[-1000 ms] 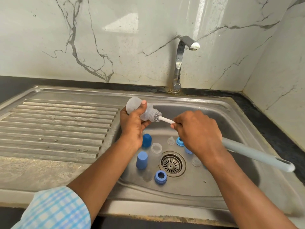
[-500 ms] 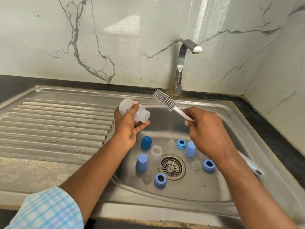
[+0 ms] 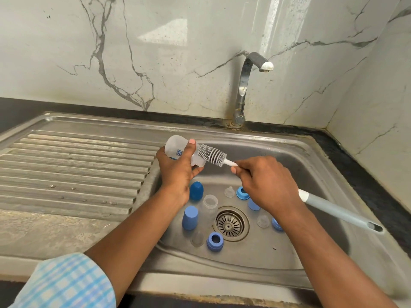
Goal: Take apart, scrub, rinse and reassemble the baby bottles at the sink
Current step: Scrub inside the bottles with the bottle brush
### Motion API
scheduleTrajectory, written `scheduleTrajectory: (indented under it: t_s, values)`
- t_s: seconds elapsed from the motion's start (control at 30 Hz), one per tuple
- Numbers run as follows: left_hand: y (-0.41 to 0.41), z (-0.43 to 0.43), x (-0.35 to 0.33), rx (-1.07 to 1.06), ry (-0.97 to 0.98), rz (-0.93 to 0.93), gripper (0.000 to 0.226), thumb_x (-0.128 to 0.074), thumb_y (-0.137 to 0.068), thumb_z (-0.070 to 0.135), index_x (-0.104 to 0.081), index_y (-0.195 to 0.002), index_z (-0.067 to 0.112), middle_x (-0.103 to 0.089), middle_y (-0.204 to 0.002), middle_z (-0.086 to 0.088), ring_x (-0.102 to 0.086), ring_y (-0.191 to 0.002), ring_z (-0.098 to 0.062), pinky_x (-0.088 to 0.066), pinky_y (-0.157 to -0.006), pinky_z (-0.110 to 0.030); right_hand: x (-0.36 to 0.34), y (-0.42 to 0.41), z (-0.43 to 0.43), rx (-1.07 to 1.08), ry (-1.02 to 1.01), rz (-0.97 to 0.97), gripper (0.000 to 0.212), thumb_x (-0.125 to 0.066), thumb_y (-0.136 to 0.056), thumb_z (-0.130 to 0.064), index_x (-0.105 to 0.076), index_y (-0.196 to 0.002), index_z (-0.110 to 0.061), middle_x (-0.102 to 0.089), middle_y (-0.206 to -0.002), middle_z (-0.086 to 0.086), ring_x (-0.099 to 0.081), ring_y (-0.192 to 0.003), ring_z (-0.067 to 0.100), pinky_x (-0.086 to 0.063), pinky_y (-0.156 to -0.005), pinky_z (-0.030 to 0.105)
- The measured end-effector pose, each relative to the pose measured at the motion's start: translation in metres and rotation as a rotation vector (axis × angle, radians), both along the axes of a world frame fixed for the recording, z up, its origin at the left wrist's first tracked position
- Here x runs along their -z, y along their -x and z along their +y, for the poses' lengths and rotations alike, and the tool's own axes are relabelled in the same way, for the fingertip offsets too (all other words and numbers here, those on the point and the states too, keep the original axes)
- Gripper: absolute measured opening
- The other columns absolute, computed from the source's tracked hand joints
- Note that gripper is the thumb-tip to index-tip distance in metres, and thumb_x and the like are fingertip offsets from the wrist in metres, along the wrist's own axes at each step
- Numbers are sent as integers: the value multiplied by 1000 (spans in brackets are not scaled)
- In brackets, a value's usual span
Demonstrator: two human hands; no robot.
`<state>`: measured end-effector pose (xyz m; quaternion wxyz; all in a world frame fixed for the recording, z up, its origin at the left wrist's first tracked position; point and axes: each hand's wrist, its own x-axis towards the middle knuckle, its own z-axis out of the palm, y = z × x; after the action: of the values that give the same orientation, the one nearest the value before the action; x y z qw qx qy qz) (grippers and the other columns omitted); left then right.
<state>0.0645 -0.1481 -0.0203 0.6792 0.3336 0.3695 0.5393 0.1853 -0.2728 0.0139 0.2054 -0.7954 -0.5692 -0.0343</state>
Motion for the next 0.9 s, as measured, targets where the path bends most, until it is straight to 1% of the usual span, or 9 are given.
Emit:
scheduleTrajectory:
  t_s: [0.17,0.27,0.37,0.43,0.5,0.6,0.67,0.77,0.9]
  values:
    - [-3,-8,0,59,-74,13,38,-73,-88,15,-46,-113,23,-60,-113,-2,-66,-101,-19,-60,-61,-29,0,-6,1,94,-13,21,29,-49,-101,-41,-73,-102,-24,-52,-60,-7,-47,-53,11,-32,-52,28]
    - [-3,-5,-2,23,-77,10,39,-73,-88,13,-45,-114,22,-59,-111,-2,-65,-106,-22,-61,-61,-30,-2,-5,-1,26,3,38,28,-51,-101,-41,-72,-94,-23,-51,-57,-7,-46,-51,11,-29,-49,27]
    - [0,-2,-4,-44,-23,-31,32,-71,-89,13,-46,-105,24,-60,-106,-2,-66,-100,-22,-57,-53,-26,-1,7,2,-38,87,-46,35,-49,-101,-43,-56,-72,-24,-49,-59,-6,-46,-55,13,-30,-52,29]
    - [0,0,-6,-61,-11,-54,31,-71,-89,13,-46,-104,24,-60,-106,-3,-66,-98,-22,-56,-52,-26,1,10,4,-29,60,-70,43,-48,-100,-44,-44,-63,-24,-48,-58,-5,-48,-57,17,-34,-55,30]
    - [-2,0,-6,-67,7,-70,36,-72,-90,15,-44,-112,19,-60,-112,-6,-67,-103,-24,-57,-53,-28,4,10,5,-21,19,-71,44,-47,-101,-44,-42,-62,-24,-48,-58,-5,-49,-58,19,-36,-56,31]
    - [-2,1,-4,-66,88,-91,42,-71,-91,17,-41,-121,15,-60,-120,-11,-66,-107,-28,-60,-54,-32,6,13,7,-20,-6,-65,36,-46,-101,-44,-46,-69,-27,-49,-60,-6,-51,-60,19,-38,-57,31]
    - [-1,2,-2,-57,146,-105,48,-71,-91,20,-40,-127,13,-58,-124,-14,-65,-109,-31,-62,-59,-37,5,10,8,3,-47,-22,34,-46,-101,-42,-48,-71,-27,-47,-59,-6,-48,-57,19,-33,-54,31]
    - [2,4,-2,-35,147,-94,47,-71,-90,20,-40,-125,14,-58,-125,-14,-65,-109,-30,-63,-66,-40,3,2,5,-8,-40,15,34,-48,-101,-42,-51,-71,-25,-47,-56,-6,-46,-53,15,-31,-53,30]
    - [0,1,-3,-20,90,-80,49,-72,-89,17,-41,-127,12,-59,-126,-14,-66,-109,-29,-63,-65,-39,7,4,4,-21,-17,2,31,-49,-100,-42,-56,-74,-27,-47,-55,-7,-45,-53,13,-31,-52,29]
